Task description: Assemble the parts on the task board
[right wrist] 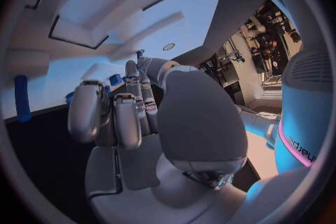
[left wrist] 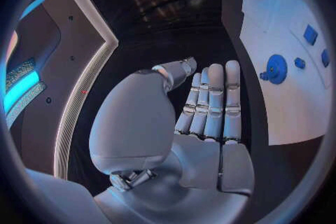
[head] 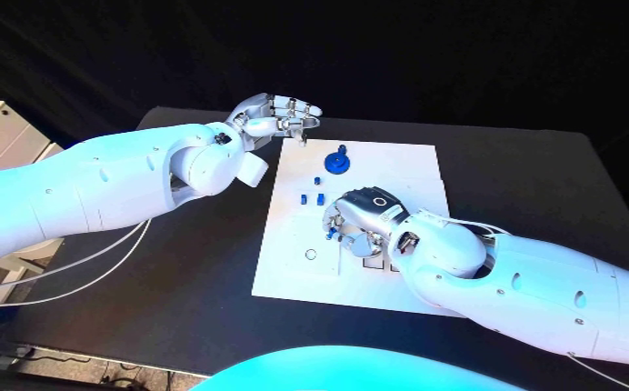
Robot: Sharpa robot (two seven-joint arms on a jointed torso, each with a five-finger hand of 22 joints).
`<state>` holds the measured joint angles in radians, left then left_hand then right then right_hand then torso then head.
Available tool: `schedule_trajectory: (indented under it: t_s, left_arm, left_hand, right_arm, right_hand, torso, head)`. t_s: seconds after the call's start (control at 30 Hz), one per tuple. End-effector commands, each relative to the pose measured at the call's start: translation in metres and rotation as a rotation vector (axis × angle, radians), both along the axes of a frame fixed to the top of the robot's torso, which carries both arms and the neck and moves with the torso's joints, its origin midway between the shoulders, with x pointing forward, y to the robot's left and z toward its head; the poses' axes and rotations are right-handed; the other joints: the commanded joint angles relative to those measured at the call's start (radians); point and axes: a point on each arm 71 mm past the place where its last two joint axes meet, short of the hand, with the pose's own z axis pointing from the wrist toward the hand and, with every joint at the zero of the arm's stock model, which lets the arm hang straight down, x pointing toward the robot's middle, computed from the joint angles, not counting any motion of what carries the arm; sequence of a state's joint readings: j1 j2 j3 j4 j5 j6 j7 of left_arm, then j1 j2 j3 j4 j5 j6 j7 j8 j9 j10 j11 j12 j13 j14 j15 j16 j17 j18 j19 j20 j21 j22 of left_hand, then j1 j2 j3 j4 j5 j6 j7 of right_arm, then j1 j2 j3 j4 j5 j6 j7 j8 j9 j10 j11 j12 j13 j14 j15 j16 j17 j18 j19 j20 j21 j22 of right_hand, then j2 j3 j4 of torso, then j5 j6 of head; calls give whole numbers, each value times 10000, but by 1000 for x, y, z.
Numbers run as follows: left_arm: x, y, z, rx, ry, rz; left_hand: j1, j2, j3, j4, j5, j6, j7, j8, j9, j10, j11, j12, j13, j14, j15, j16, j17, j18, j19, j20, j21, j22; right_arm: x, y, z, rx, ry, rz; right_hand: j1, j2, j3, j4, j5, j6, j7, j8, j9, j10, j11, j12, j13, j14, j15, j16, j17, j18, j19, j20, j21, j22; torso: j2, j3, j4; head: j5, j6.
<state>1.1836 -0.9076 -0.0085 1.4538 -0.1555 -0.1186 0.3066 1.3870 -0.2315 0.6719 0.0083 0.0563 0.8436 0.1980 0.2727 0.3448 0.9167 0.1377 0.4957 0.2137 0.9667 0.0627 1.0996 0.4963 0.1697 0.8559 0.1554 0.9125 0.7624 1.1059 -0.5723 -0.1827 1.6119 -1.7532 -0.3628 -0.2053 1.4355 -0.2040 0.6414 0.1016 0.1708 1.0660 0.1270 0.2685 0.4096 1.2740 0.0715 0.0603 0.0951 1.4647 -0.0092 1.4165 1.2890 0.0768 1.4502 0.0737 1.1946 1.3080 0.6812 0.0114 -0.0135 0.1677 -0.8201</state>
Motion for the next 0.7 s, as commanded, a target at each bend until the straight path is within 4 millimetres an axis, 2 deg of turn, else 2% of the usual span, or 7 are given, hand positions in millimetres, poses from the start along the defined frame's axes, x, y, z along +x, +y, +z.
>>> schedule_trajectory:
  t_s: [0.03,0.47,0.7]
  left_arm:
    - [0,-2,1,-138,5,-165]
    - [0,-1,1,-127,41,-185]
    - [-1,-1,1,-118,66,-192]
  left_hand:
    - [48,47,-73,-8,5,-32,45,-66,-8,-69,-13,62,-15,-55,4,-64,-9,143,-3,6,-36,-9]
    - [47,50,-84,-5,5,-35,47,-69,-10,-75,-12,66,-19,-56,6,-72,-15,143,-4,9,-46,-15]
    - [47,50,-84,-5,5,-35,47,-69,-10,-75,-12,66,-19,-56,6,-72,-15,143,-4,9,-46,-15]
  right_arm:
    - [-1,1,-3,-336,-121,19]
    - [-3,5,-6,-401,-91,118]
    - [-4,6,-8,-578,7,171]
  right_hand:
    - [32,107,14,-25,22,51,20,36,16,189,-112,38,8,523,-86,16,-2,-60,56,25,43,789]
    - [17,107,16,-32,27,52,21,38,22,194,-112,40,6,522,-89,16,-6,-61,57,27,46,793]
    - [-63,92,8,-43,9,40,28,40,45,183,-103,32,-8,520,-85,15,-17,-54,45,35,10,783]
  torso:
    - [-1,2,-1]
    - [3,-3,12]
    - [-1,-9,-6]
  head:
    - [12,-11]
    - [63,-61]
    - [77,-75]
